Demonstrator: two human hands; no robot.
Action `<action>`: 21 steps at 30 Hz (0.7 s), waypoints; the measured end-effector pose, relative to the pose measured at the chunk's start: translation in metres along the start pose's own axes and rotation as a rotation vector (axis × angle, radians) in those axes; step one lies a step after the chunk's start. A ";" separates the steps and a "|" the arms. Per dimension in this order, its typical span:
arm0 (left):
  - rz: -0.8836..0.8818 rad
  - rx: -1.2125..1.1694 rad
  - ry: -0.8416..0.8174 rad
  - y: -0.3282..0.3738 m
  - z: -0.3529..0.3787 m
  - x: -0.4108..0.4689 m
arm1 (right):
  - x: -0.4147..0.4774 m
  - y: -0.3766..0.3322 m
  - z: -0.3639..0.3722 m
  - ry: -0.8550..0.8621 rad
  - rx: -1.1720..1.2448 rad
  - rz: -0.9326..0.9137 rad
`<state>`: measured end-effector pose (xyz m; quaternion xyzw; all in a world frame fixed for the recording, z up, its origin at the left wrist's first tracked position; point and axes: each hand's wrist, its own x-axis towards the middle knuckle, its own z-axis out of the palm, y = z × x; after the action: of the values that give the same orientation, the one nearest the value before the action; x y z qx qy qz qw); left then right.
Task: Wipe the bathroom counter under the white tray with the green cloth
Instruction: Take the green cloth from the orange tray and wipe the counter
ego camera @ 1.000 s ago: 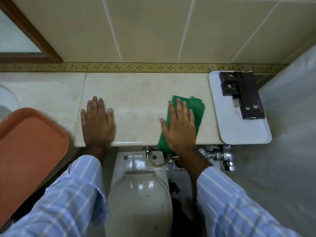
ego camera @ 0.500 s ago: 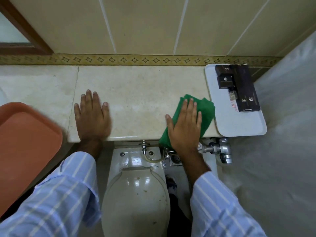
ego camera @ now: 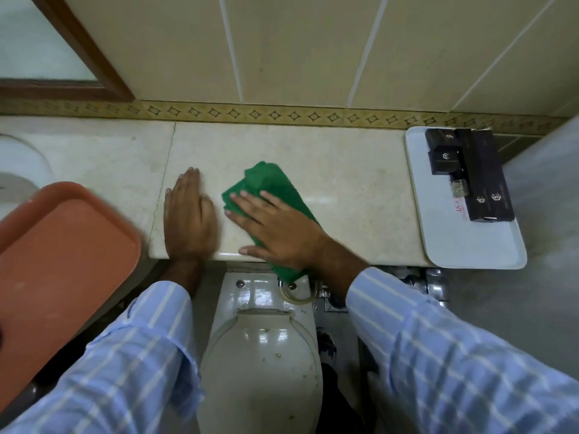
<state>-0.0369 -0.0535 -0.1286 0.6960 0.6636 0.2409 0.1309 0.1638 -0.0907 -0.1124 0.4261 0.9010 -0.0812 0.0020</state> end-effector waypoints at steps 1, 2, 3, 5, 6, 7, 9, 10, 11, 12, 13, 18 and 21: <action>-0.002 -0.049 -0.001 0.001 -0.003 -0.001 | -0.005 -0.003 -0.002 0.009 0.018 -0.039; -0.008 -0.086 -0.008 0.002 -0.004 -0.002 | -0.009 -0.003 -0.007 0.029 0.056 -0.036; -0.017 -0.117 -0.019 0.002 -0.006 -0.002 | -0.015 -0.002 -0.014 0.059 0.103 0.014; -0.056 -0.183 -0.042 0.002 -0.010 0.000 | -0.033 0.003 -0.028 0.156 0.215 0.272; -0.078 -0.217 -0.039 0.002 -0.012 0.002 | -0.046 0.006 -0.035 0.218 0.260 0.450; -0.085 -0.240 -0.026 0.003 -0.016 0.003 | -0.059 0.008 -0.040 0.269 0.280 0.619; -0.071 -0.238 -0.009 0.010 -0.020 0.006 | -0.083 0.010 -0.047 0.275 0.318 0.884; -0.073 -0.231 -0.026 0.019 -0.020 0.008 | -0.091 0.010 -0.049 0.241 0.363 0.974; -0.087 -0.219 -0.063 0.030 -0.020 0.010 | -0.096 0.009 -0.052 0.182 0.418 1.036; -0.108 -0.184 -0.112 0.043 -0.018 0.012 | -0.098 0.008 -0.054 0.108 0.476 1.071; -0.132 -0.123 -0.164 0.056 -0.016 0.015 | -0.098 0.007 -0.056 0.032 0.518 1.079; -0.248 -0.043 -0.410 0.090 -0.014 0.031 | -0.089 0.007 -0.058 -0.043 0.638 1.077; -0.254 -0.132 -0.444 0.084 -0.029 0.033 | -0.082 0.006 -0.071 -0.001 0.708 1.053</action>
<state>0.0207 -0.0318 -0.0567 0.6331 0.6835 0.1067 0.3474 0.2256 -0.1396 -0.0373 0.7870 0.4894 -0.3625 -0.0989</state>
